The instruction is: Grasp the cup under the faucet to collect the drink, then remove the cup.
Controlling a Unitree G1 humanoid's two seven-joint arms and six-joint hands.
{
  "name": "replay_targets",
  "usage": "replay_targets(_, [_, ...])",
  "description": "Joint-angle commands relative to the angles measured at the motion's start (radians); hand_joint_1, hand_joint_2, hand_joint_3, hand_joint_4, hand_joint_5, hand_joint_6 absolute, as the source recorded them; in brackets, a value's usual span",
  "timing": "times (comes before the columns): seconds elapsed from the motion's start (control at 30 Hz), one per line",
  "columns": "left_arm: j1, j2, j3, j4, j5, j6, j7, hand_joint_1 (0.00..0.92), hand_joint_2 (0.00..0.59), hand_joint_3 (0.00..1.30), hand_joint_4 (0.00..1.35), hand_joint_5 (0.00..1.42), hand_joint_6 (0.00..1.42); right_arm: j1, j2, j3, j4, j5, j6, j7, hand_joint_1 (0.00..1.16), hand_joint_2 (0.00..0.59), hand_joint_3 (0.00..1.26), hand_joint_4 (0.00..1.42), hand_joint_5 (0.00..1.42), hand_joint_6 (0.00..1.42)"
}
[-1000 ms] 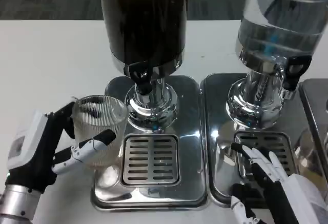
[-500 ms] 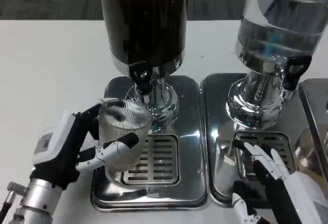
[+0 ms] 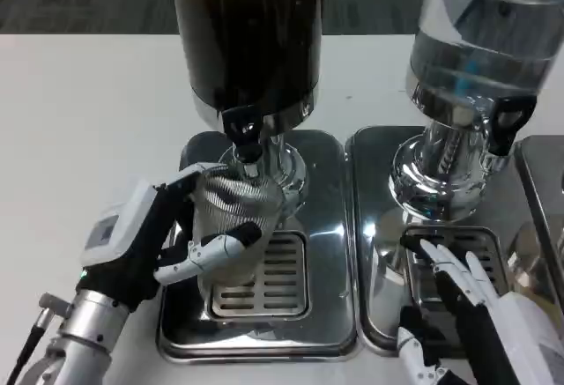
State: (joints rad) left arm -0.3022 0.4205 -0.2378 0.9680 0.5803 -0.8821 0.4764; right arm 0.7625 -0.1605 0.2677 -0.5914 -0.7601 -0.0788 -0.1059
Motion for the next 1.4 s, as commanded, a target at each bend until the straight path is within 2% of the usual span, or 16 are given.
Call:
replay_targets(0.03, [-0.026, -0.004, -0.025, 0.015, 0.003, -0.007, -0.023, 0.138, 0.221, 0.42, 0.5, 0.78, 0.82, 0.004, 0.01, 0.009, -0.014, -0.008, 0.007, -0.007, 0.53, 0.583, 0.14, 0.09, 0.0, 0.14])
replay_targets(0.3, [-0.011, 0.016, -0.03, 0.012, -0.024, -0.025, -0.067, 0.12, 0.206, 0.4, 0.48, 0.73, 0.75, -0.016, 0.012, 0.016, -0.01, -0.001, 0.016, 0.002, 0.53, 0.583, 0.14, 0.09, 0.0, 0.14])
replay_targets(1.0, [0.028, 0.037, -0.033, -0.043, -0.021, -0.035, -0.091, 0.113, 0.193, 0.39, 0.47, 0.72, 0.76, -0.077, 0.009, 0.001, 0.018, 0.023, 0.035, 0.01, 0.53, 0.583, 0.14, 0.1, 0.01, 0.15])
replay_targets(1.13, [0.041, 0.054, -0.027, -0.073, -0.024, -0.02, -0.111, 0.085, 0.173, 0.38, 0.4, 0.55, 0.58, -0.093, 0.004, -0.003, 0.031, 0.038, 0.032, 0.013, 0.53, 0.583, 0.14, 0.1, 0.01, 0.15])
replay_targets(1.23, [0.046, 0.064, -0.022, -0.087, -0.022, -0.006, -0.114, 0.069, 0.158, 0.38, 0.37, 0.48, 0.44, -0.097, 0.0, -0.007, 0.034, 0.042, 0.031, 0.01, 0.53, 0.583, 0.14, 0.1, 0.01, 0.15])
replay_targets(1.4, [0.062, 0.09, -0.008, -0.121, -0.017, 0.018, -0.106, 0.037, 0.123, 0.3, 0.25, 0.39, 0.37, -0.095, -0.004, -0.011, 0.033, 0.043, 0.03, 0.009, 0.53, 0.583, 0.14, 0.1, 0.01, 0.17])
